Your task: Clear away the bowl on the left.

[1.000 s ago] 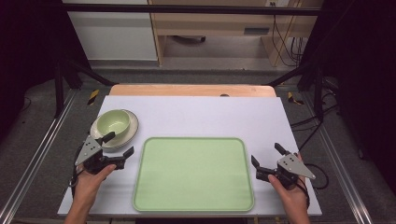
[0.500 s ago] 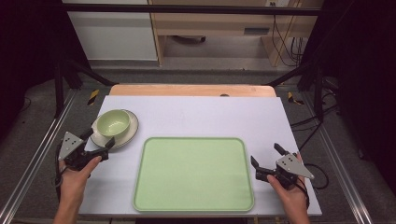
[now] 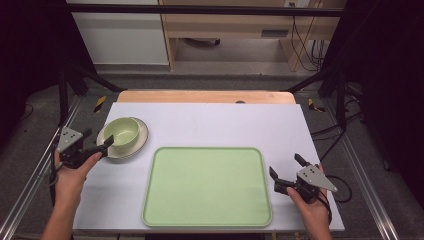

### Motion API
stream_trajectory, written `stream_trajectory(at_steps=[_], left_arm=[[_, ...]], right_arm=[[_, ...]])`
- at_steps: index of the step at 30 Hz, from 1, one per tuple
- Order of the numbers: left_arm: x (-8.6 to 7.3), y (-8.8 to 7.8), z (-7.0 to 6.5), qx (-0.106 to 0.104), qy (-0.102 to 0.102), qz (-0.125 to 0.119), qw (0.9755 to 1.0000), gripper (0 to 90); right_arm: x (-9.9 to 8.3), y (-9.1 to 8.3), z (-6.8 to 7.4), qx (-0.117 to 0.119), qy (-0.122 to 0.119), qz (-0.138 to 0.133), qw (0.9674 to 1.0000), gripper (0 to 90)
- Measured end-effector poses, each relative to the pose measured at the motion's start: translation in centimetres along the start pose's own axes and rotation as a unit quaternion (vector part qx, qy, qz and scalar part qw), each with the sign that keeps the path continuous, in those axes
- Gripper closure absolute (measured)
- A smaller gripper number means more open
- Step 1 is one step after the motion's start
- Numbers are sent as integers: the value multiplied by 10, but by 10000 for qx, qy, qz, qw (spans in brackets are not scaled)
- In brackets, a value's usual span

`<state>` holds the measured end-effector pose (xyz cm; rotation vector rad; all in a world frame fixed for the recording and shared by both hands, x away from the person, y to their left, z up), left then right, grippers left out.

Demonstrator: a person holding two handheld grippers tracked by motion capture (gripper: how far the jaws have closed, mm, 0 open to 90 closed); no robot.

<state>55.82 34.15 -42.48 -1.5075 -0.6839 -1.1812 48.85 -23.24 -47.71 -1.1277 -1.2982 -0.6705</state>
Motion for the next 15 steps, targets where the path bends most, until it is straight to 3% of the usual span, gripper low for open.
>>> stream_trajectory(at_steps=[1, 7, 10, 15], left_arm=[[3, 6, 7, -19, -178, 86, 9998, 176], [4, 18, 20, 44, -339, 370, 9987, 192], [4, 27, 20, 63, -101, 542, 9985, 192], [4, 38, 26, 188, 73, 689, 9974, 201]], right_arm=[[0, 0, -1, -22, 7, -3, 10000, 48], [1, 0, 0, -34, -19, -13, 10000, 48], [3, -1, -1, -61, 29, -52, 10000, 50], [2, -2, 0, -53, 6, -50, 10000, 51]])
Point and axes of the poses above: each handheld gripper's, and its own axes: y roughly forward along the jaws, x roughly out of its top, z roughly to its left, the point moved 8 cm from there along y, roughly forward along the jaws, and after that the axes turned 4 degrees about z, right-handed, at the moved point
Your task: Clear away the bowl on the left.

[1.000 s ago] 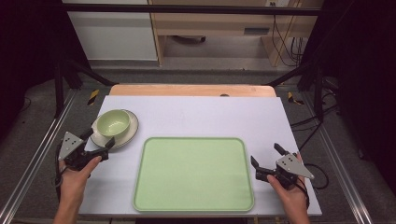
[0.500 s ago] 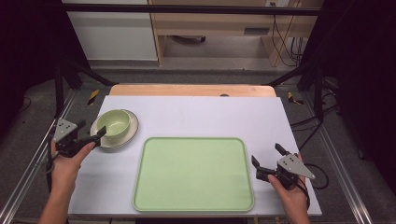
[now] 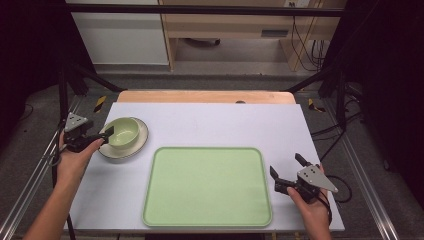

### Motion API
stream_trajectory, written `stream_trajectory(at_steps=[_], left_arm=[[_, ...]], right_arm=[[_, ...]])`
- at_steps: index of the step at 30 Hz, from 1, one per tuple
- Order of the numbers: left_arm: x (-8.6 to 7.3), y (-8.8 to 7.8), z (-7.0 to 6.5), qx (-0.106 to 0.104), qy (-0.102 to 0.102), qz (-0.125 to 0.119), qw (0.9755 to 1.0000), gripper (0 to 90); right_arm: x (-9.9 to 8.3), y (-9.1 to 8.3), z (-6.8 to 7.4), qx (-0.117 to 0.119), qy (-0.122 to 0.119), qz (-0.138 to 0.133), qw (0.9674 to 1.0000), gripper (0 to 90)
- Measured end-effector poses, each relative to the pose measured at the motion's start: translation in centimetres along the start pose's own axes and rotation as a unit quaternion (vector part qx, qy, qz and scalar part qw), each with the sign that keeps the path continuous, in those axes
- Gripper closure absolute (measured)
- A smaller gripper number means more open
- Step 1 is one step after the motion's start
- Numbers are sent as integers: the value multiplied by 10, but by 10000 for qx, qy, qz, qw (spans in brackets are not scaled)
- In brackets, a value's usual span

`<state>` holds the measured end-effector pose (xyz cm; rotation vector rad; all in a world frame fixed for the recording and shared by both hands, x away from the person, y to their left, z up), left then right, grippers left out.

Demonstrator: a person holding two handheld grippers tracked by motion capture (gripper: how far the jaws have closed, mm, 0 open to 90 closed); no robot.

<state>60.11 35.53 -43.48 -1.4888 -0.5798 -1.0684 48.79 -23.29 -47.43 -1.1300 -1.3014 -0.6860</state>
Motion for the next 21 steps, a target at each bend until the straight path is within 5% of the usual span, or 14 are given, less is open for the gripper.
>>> stream_trajectory(at_steps=[21], left_arm=[[5, 18, 10, 222, 30, 332, 9992, 302]], right_arm=[[-1, 0, 1, 4, -26, 66, 10000, 52]])
Point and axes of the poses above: each handheld gripper's, and its own axes: y roughly forward along the jaws, x roughly out of its top, z roughly to its left, the point moved 8 cm from there along y, roughly forward along the jaws, and after that the axes turned 4 degrees about z, right-handed, at the moved point
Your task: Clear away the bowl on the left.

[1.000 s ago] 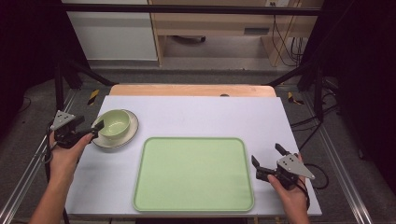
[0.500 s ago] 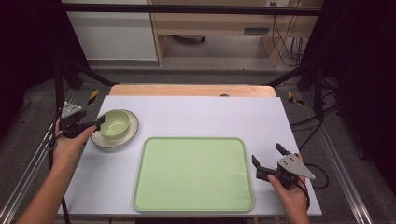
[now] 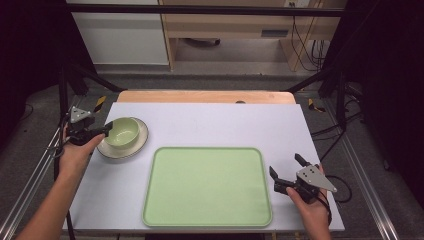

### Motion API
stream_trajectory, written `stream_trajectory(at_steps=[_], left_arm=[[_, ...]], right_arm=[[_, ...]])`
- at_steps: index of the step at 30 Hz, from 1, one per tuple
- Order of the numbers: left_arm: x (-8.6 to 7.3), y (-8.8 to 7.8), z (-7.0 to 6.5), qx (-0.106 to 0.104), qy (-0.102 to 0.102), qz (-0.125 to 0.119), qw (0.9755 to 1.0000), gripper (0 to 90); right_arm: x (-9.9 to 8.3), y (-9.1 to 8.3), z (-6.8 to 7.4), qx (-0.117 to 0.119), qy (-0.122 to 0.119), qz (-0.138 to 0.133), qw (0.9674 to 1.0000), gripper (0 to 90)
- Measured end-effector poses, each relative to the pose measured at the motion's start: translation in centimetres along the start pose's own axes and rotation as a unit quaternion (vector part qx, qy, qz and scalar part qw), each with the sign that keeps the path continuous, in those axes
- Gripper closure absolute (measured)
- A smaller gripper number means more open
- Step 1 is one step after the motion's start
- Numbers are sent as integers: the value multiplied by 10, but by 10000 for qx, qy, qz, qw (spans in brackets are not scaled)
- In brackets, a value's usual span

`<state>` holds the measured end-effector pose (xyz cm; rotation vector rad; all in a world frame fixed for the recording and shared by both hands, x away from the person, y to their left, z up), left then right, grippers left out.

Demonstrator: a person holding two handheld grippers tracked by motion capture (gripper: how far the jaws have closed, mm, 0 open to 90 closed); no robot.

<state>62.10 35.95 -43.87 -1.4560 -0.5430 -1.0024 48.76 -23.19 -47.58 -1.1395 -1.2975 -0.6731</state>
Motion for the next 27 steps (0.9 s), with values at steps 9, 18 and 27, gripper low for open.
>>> stream_trajectory(at_steps=[9, 18, 27], left_arm=[[-9, 12, 4, 53, -365, 307, 9988, 362], [-26, 27, 3, 53, -433, 759, 9962, 461], [-39, 36, 3, -11, -650, 984, 9930, 538]], right_arm=[[0, 1, 1, 10, 13, 3, 10000, 52], [-2, 1, 0, 16, 24, 18, 10000, 52], [-3, 3, 2, 54, 22, 54, 10000, 52]])
Point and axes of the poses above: each handheld gripper's, and its own axes: y roughly forward along the jaws, x roughly out of its top, z roughly to its left, the point moved 8 cm from there along y, roughly forward along the jaws, and after that the axes turned 4 degrees about z, right-handed, at the moved point
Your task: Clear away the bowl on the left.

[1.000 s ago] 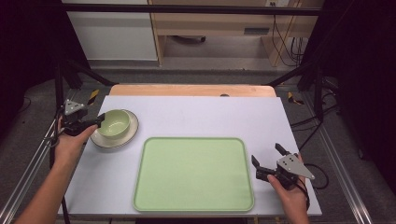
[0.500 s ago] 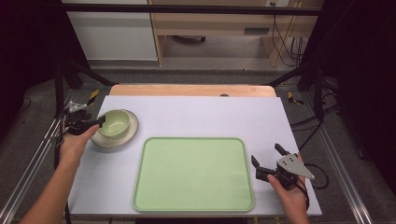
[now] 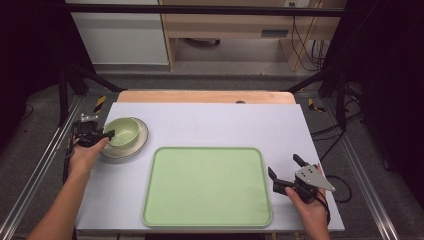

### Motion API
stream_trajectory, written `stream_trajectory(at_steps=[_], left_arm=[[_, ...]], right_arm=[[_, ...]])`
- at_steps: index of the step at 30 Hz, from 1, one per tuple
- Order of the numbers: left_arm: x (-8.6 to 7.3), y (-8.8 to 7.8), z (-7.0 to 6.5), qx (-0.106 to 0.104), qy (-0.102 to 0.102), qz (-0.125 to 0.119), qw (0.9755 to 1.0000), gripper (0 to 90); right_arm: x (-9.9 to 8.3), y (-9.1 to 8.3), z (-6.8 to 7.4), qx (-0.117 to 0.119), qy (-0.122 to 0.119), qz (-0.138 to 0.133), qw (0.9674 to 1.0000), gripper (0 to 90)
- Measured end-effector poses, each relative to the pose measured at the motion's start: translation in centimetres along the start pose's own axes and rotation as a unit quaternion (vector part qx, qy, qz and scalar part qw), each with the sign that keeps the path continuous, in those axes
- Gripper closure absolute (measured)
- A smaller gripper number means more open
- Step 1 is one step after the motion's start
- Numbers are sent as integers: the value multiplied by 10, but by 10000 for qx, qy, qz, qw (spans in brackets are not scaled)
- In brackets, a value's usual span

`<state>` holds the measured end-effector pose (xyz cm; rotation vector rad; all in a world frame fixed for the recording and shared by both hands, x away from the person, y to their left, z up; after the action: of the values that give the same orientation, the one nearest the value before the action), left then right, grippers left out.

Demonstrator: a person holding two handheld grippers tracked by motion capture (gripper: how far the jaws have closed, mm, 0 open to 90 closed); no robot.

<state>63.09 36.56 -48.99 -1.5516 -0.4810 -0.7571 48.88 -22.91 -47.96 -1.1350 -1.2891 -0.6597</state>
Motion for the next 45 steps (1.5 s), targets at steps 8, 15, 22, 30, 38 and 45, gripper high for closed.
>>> stream_trajectory(at_steps=[8, 15, 22, 30, 38, 45], left_arm=[[-2, 2, 4, 55, -142, 51, 9999, 619], [-2, 5, 4, -12, -281, 89, 9996, 729], [-3, 10, 3, 18, -322, 248, 9992, 799], [0, 2, 2, -206, -743, 110, 9970, 834], [8, -17, -6, -367, -748, -225, 9963, 829], [2, -39, -14, -672, -1067, -653, 9899, 829]], right_arm=[[-1, 0, 1, 22, 6, 22, 10000, 52], [-1, 1, 1, 27, 19, 35, 10000, 52], [-2, 1, 1, 41, 30, 48, 10000, 51], [-2, 1, 0, 35, 29, 51, 10000, 51], [-2, 1, 1, 40, 5, 54, 10000, 50], [-2, 1, 2, 59, -19, 57, 10000, 50]])
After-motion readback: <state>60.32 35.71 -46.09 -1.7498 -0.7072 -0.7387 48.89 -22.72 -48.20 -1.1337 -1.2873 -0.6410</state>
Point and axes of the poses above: each handheld gripper's, and its own axes: y roughly forward along the jaws, x roughly out of its top, z roughly to its left, the point moved 8 cm from there along y, roughly forward along the jaws, and after that the axes turned 4 degrees about z, right-handed, at the moved point
